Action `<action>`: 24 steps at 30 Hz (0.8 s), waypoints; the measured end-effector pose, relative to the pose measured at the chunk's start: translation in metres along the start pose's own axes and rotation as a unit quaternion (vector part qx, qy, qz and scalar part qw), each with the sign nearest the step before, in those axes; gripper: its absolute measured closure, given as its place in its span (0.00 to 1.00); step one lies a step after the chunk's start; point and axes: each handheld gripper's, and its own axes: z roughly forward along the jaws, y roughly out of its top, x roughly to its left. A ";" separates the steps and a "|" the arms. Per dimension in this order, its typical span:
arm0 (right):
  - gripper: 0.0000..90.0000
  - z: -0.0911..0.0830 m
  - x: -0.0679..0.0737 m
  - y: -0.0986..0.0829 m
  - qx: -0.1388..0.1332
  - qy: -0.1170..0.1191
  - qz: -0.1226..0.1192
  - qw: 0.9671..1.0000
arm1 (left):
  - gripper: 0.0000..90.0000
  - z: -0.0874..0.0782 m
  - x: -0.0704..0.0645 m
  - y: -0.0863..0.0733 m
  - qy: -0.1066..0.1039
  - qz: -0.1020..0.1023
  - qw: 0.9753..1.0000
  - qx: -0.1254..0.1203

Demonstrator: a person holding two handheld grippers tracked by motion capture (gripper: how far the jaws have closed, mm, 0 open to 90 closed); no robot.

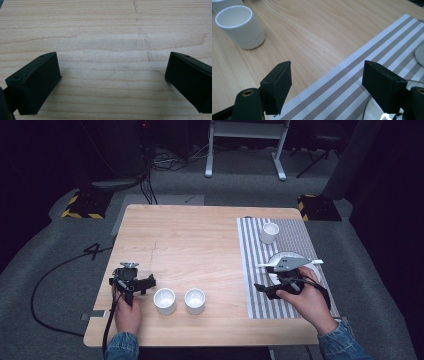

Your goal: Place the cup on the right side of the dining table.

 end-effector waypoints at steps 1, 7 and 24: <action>0.27 0.001 0.000 -0.003 0.000 0.002 0.003 1.000 | 0.00 0.000 0.000 0.000 0.000 0.000 1.000 0.000; 0.27 0.009 0.000 -0.024 0.008 0.001 0.018 1.000 | 0.00 0.000 0.000 0.000 0.000 0.000 1.000 0.000; 0.26 0.026 0.022 -0.065 0.012 0.020 0.012 1.000 | 0.00 0.000 0.000 0.000 0.000 0.000 1.000 0.000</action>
